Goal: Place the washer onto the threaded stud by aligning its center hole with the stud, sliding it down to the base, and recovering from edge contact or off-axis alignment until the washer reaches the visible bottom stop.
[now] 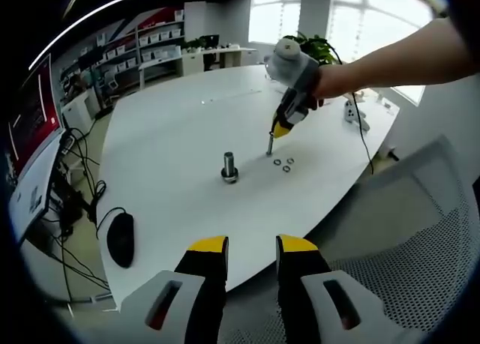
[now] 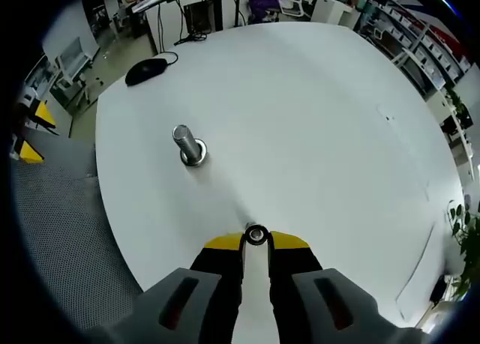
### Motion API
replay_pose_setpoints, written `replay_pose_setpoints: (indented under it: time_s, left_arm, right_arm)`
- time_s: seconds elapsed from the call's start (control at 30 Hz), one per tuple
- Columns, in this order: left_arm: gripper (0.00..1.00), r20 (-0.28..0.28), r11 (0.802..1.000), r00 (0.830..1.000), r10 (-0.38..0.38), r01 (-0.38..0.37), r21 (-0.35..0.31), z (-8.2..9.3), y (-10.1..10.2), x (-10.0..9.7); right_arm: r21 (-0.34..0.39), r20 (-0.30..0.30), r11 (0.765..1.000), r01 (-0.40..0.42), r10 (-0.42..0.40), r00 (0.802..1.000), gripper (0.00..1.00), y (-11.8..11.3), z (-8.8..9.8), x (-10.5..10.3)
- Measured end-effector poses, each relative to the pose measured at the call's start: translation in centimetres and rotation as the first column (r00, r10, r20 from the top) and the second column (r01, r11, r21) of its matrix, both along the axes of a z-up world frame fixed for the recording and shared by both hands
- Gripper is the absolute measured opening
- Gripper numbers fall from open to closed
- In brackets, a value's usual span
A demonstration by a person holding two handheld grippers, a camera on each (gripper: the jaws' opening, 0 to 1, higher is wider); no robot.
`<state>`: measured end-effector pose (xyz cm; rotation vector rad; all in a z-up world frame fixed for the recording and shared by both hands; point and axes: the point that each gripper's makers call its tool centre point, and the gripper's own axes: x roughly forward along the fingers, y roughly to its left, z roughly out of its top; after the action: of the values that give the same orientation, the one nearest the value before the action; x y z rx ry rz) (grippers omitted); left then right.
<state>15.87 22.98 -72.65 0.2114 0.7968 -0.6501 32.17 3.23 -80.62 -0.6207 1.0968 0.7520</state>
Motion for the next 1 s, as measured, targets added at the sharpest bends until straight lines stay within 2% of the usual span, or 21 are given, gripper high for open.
replay_pose_setpoints:
  time_s: [0.33,1.0]
  left_arm:
    - [0.23,-0.008,1.000,1.000,0.001,-0.001,0.004,-0.2,0.0,-0.1]
    - [0.23,-0.012,1.000,1.000,0.009,-0.008,0.016,-0.3,0.3,-0.1]
  right_arm:
    - [-0.008,-0.019,1.000,-0.008,0.007,1.000,0.14,0.0,-0.7,0.1]
    - [-0.029,-0.066,1.000,0.008,-0.010,0.998,0.14,-0.2,-3.5,0.2]
